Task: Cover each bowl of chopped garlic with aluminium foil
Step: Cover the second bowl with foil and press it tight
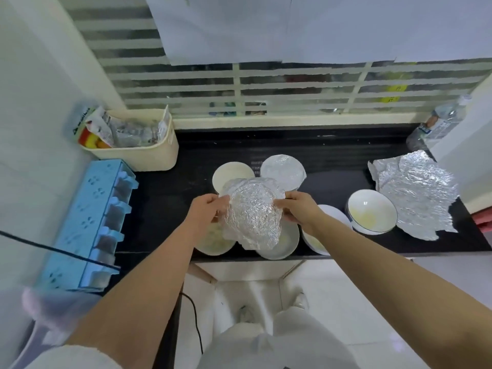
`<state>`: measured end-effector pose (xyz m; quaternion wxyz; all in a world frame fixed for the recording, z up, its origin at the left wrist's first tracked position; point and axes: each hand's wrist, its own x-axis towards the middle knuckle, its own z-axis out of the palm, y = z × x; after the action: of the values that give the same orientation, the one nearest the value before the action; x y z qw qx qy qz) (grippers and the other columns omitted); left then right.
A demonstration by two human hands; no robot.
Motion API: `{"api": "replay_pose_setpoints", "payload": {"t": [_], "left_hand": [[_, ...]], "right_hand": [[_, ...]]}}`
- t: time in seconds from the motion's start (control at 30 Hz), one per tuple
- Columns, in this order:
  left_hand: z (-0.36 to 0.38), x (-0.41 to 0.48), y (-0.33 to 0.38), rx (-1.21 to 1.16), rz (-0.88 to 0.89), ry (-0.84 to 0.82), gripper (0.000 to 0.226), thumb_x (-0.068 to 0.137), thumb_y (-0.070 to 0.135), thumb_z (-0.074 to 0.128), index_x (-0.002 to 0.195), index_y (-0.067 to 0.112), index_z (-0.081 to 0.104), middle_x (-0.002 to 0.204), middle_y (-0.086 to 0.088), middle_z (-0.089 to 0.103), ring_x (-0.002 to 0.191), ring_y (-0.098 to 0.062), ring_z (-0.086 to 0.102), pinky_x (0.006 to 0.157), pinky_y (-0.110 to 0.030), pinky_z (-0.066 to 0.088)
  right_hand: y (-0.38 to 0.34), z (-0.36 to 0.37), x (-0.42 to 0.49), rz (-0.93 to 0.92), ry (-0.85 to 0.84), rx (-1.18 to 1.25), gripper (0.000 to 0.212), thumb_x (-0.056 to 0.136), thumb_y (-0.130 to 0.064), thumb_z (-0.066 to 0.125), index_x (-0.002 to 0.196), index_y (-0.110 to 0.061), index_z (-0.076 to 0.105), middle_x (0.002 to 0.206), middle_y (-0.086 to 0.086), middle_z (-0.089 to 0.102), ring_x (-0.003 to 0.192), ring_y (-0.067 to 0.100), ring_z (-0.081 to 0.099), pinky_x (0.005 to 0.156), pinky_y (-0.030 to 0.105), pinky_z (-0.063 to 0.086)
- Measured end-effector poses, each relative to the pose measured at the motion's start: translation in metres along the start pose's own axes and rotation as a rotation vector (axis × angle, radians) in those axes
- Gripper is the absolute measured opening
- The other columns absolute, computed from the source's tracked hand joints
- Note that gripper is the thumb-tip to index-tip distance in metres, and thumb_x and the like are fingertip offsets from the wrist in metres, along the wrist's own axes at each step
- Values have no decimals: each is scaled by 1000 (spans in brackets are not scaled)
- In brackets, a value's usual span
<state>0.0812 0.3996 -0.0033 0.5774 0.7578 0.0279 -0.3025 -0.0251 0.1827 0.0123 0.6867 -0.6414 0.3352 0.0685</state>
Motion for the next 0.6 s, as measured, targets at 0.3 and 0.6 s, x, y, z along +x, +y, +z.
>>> {"api": "replay_pose_setpoints", "payload": {"t": [0.3, 0.6], "left_hand": [[-5, 25, 18, -467, -102, 60, 16, 71, 17, 81, 72, 15, 65, 68, -2, 55, 60, -14, 48, 61, -28, 41], [-9, 60, 27, -752, -79, 230, 17, 90, 9, 62, 76, 15, 69, 67, 4, 62, 55, -7, 56, 58, -23, 47]], "right_hand": [[-23, 2, 34, -119, 85, -67, 19, 94, -13, 57, 112, -7, 63, 95, 6, 69, 84, 18, 66, 80, 30, 58], [-54, 7, 104, -507, 52, -1177, 54, 85, -38, 67, 136, -30, 49, 157, 8, 22, 145, 28, 16, 114, 44, 21]]}}
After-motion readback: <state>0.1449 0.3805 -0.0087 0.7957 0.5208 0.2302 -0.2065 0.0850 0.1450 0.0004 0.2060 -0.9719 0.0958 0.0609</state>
